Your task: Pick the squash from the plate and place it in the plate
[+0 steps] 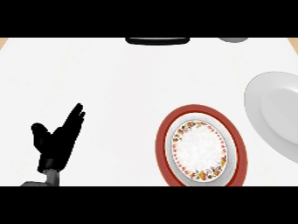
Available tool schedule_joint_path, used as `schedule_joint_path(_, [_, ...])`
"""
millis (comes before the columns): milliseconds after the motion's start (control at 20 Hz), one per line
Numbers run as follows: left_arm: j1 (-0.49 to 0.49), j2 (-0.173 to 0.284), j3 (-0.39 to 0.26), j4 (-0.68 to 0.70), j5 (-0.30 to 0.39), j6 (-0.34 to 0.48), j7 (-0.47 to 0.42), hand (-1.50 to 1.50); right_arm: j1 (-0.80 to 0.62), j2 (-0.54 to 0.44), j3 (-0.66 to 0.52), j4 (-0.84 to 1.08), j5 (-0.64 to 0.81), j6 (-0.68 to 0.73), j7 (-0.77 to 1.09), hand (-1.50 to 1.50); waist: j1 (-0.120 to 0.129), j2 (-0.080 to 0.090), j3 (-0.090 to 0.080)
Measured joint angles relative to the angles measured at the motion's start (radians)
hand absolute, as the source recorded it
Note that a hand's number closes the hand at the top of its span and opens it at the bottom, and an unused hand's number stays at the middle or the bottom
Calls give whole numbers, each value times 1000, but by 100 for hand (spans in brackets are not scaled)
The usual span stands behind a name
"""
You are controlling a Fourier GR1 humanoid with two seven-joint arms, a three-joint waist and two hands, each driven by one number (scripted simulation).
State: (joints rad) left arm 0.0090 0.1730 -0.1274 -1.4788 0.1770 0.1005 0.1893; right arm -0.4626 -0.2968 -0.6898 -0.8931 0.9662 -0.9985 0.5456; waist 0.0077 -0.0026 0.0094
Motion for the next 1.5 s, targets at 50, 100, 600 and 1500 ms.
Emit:
schedule_joint_path(50, [-1,-3,0,9,-4,1,-9,0,2,4,1,-15,-34,-20,-38,-150,-2,-1,0])
schedule_joint_path(100, [-10,-4,1,9,-4,3,1,0,8,10,2,-32,-69,-41,-75,-150,-3,-1,-1])
schedule_joint_path(600, [18,-13,16,7,-14,2,-32,0,237,143,52,-398,-439,-60,-293,-150,-21,-9,-2])
schedule_joint_path(1500, [3,-10,33,-11,-20,-28,31,0,862,294,629,-913,-441,-115,-206,-150,-13,-4,-6])
